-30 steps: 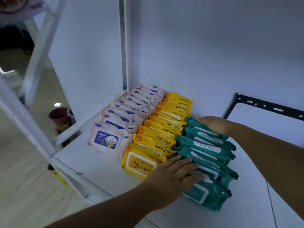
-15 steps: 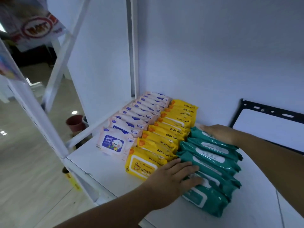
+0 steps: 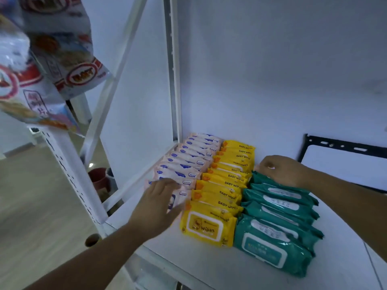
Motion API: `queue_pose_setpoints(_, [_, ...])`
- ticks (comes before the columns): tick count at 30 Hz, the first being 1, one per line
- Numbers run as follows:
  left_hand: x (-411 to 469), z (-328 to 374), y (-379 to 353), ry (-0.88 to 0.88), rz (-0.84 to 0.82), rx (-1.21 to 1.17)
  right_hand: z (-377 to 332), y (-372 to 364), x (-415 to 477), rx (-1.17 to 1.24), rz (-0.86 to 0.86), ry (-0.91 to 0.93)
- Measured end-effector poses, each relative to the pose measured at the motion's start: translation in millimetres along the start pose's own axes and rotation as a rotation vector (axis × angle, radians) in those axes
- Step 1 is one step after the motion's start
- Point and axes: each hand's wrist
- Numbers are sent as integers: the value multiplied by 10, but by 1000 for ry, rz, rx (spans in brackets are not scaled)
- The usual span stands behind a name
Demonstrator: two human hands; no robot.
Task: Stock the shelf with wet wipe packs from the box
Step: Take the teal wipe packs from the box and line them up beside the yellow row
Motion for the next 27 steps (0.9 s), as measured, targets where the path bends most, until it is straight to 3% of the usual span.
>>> queue_pose_setpoints(2, [-10,-345,78,74,-117,91,-146,-23,17,-8,-4,-5])
queue_pose_setpoints(5, [55,-672,112,24,-281,213,-377,-76,97,-45,9,-4])
queue_pose_setpoints(14, [624,-879,-164,-267,-388,421,-1185,-715,-206,-214,-76,-8])
queue_pose_setpoints(20, [787,-1043,-317,-441,-365,436,-1489,-1478,-519,-465,-64,-56])
queue_pose_setpoints(27, [807,-1132,-333,-500,-286,396,-1533,-1819,-319,-548,139,-147])
Point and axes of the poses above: each hand's wrist, its own x-axis towards the middle knuckle, its own y-axis out of the back of the hand, z = x × y, and after that the axes turned 10 degrees about -z, right-handed
